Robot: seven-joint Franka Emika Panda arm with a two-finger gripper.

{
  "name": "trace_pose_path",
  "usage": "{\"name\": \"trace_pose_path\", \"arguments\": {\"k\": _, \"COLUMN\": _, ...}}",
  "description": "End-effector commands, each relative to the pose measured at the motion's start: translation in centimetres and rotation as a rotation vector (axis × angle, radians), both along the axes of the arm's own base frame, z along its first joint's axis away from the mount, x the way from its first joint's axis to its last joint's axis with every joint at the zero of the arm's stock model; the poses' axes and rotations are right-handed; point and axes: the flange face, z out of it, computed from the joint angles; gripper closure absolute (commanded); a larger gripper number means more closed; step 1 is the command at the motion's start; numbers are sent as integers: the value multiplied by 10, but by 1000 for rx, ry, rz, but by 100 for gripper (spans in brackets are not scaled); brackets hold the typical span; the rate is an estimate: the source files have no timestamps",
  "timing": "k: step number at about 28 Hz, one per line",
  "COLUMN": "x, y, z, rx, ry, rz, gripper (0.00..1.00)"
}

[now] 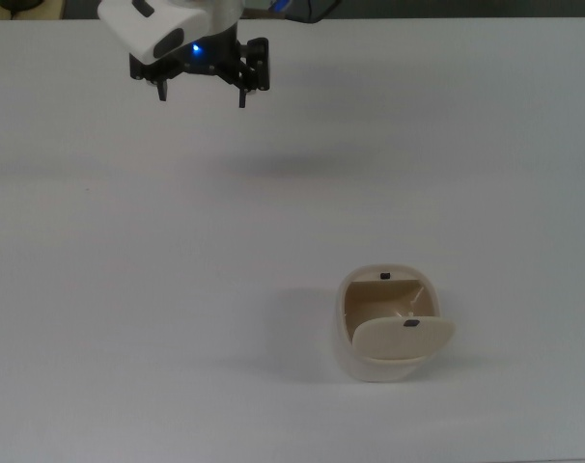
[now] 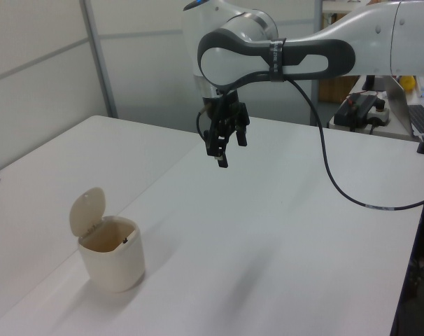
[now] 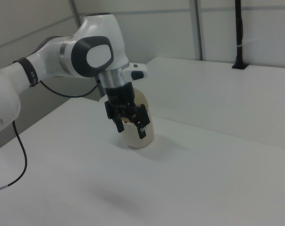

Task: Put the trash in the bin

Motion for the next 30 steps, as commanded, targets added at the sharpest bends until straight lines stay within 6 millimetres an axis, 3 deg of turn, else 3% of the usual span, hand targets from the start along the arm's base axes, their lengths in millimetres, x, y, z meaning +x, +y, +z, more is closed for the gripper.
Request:
{"name": "trace_pose_path", "arguments": {"k": 1, "x": -7, "y": -11, "z": 0, "rx": -1, "ry": 15, "rz": 11, "gripper": 0}}
{"name": "trace_pose_path", "arguments": {"k": 10, "x": -7, "y": -22, "z": 0, "rx": 1, "ry": 10, "rz": -7, "gripper": 0}}
{"name": "trace_pose_path", "arguments": {"k": 30, "x": -7, "y": -22, "z": 2, "rx": 17, "ry": 7, "rz": 14, "gripper": 0}}
